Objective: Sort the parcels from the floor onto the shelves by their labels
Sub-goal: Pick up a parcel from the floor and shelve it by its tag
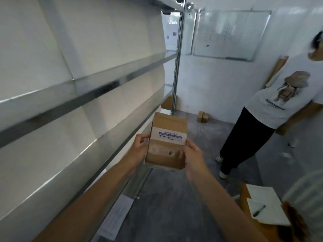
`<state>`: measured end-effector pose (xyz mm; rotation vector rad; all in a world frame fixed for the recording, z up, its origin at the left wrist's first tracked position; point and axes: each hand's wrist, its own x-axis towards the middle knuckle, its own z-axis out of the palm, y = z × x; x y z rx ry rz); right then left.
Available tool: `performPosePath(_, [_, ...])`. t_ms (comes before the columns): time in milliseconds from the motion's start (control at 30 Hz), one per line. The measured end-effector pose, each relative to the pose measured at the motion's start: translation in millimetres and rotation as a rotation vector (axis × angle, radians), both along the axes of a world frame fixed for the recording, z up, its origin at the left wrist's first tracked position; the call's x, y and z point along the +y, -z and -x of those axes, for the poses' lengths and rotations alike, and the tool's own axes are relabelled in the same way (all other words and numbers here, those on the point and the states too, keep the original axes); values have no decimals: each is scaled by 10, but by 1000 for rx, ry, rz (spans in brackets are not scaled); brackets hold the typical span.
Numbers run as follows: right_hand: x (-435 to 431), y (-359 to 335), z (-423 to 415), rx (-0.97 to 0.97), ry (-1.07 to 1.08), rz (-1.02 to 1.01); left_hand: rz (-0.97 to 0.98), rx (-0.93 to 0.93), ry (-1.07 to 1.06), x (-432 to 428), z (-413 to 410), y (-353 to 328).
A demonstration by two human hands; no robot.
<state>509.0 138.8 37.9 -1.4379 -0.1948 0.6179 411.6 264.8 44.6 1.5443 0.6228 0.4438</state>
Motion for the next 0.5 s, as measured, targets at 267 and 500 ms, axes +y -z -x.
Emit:
performPosePath(267, [-66,-847,378,-81,-116,-123,204,-125,46,102,520,-460])
performPosePath(500, [106,-1022,688,-52,-215,-145,116,115,102,184,1109,-653])
